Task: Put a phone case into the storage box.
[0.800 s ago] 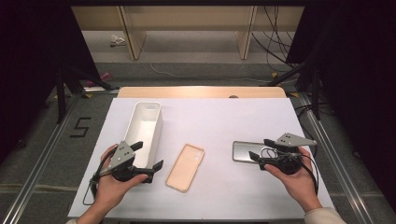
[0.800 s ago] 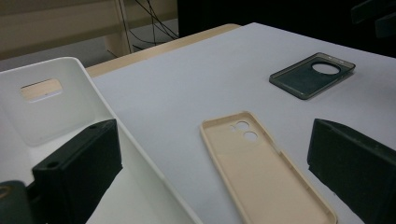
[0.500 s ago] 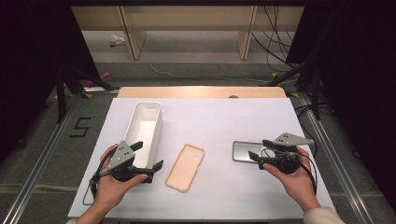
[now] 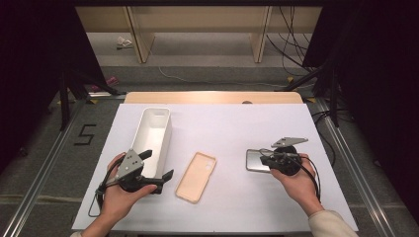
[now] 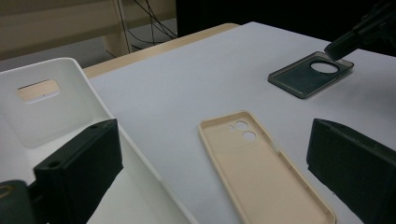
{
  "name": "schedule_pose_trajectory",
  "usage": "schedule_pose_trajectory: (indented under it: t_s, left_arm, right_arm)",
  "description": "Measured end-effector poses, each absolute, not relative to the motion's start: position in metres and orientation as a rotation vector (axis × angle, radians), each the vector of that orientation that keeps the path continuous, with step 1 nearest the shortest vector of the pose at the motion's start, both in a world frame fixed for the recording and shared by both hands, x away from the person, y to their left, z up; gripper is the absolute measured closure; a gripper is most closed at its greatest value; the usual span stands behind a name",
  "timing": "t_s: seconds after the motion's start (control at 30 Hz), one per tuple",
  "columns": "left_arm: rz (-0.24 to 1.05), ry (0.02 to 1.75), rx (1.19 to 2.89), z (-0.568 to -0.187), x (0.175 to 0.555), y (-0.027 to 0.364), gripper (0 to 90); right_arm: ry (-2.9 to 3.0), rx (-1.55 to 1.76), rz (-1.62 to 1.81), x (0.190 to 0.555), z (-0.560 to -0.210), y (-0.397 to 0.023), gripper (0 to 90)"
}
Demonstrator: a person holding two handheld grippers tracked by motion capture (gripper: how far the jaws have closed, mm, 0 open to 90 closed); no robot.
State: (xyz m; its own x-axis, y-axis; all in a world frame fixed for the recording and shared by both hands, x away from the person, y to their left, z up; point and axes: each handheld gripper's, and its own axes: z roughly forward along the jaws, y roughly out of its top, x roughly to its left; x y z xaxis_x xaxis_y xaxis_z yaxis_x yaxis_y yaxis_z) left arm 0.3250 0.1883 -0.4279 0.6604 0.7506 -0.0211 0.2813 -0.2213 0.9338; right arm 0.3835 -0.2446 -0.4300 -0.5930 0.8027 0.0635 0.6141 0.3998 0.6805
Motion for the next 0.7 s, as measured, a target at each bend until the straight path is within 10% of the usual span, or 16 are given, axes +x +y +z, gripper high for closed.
schedule_pose_trajectory:
  t_s: [0.7]
  left_arm:
    - [0.539,0.823,1.794,-0.428,0.325,0.189,3.5]
  right_arm:
    - [2.518,1.377,0.746,0.419,-0.46,-0.205,90.0]
